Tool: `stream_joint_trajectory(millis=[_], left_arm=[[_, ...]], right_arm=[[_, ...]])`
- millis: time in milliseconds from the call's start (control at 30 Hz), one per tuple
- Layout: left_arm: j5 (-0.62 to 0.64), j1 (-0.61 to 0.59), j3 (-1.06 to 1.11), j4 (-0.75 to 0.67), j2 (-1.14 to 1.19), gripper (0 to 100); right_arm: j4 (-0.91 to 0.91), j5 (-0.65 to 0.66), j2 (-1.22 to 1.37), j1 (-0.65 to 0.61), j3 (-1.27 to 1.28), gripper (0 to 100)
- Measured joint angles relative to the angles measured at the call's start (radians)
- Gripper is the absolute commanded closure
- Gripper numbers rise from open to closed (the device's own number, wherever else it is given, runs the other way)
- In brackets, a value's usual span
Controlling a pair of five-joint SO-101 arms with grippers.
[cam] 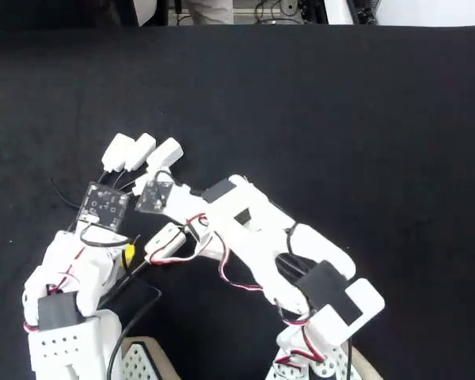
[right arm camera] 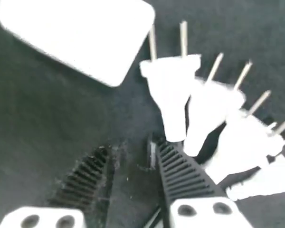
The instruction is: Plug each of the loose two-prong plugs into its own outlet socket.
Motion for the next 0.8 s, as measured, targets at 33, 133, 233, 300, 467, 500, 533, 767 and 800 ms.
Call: stream_joint_trajectory(millis=[33,133,233,300,467,500,533,767,800], left_arm=[[0.008,-0.015,0.018,-0.012,0.002,71],[0.015,-0.071,0.061,-0.054,0.002,71],[0.015,-0.106,0.091,-0.078,0.002,71],[0.015,-0.114,0.100,-0.083,0.003,71],[0.015,-0.117,0.112,-0.083,0.002,71],[0.011,-0.117,0.118,-0.083,0.006,71],[-0.003,-0.117,0.127,-0.083,0.006,71],[-0.052,-0.117,0.153,-0.083,0.005,71],[-0.052,-0.117,0.153,-0.083,0.005,71]], right_arm=[[-0.002,0.000,0.014,0.000,-0.008,89.7],[-0.002,0.000,0.031,0.011,-0.031,98.5],[-0.002,0.002,0.048,0.057,-0.061,98.2],[-0.003,0.003,0.049,0.086,-0.074,98.7],[-0.003,0.176,0.049,0.184,-0.124,98.7],[0.000,0.198,0.051,0.203,-0.138,98.7],[0.015,0.222,0.051,0.219,-0.157,98.7],[0.199,0.563,0.055,0.362,-0.365,98.7],[0.209,0.603,0.061,0.384,-0.397,98.6]])
